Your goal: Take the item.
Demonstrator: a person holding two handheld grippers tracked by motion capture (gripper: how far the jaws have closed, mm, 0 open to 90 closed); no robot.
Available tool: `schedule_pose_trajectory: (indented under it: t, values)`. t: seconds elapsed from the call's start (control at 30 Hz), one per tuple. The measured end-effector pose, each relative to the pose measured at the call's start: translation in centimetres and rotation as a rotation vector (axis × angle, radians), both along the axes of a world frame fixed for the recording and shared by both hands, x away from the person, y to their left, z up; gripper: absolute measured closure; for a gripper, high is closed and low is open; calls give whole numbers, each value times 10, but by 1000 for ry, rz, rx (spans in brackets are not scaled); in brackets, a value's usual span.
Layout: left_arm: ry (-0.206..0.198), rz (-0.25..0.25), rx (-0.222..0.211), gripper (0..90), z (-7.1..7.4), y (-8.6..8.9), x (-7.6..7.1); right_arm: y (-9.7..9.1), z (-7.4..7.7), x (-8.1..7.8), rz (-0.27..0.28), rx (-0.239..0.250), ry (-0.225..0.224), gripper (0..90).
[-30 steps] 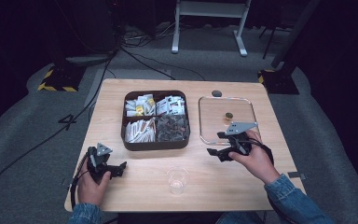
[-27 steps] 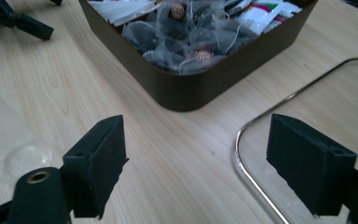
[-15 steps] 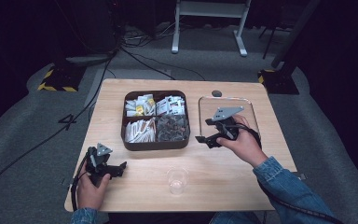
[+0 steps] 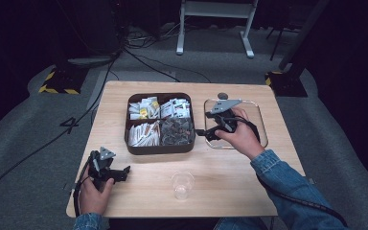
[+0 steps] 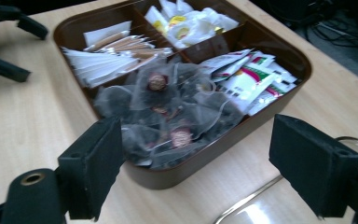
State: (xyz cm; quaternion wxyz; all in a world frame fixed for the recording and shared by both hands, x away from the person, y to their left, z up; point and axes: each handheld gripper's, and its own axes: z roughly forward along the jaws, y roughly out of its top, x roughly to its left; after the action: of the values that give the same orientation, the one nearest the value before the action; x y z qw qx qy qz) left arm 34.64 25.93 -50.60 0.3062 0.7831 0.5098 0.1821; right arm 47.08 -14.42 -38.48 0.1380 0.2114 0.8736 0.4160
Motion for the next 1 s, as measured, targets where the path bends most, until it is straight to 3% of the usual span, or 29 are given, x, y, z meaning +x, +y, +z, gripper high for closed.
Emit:
schedule_pose_trajectory:
  t: [0.23, 0.47, 0.73, 1.0]
  values:
    - [2, -5, 2, 1, 0, 0, 1, 7, 0, 17, -13, 18, -2, 179]
    - [2, -7, 0, 1, 0, 0, 1, 19, -2, 26, 34, 47, 7, 177]
    - [0, -9, 0, 2, 0, 0, 2, 38, -16, 35, 46, 31, 63, 245]
    - [1, -11, 1, 2, 0, 0, 2, 57, -29, 34, 76, 53, 107, 293]
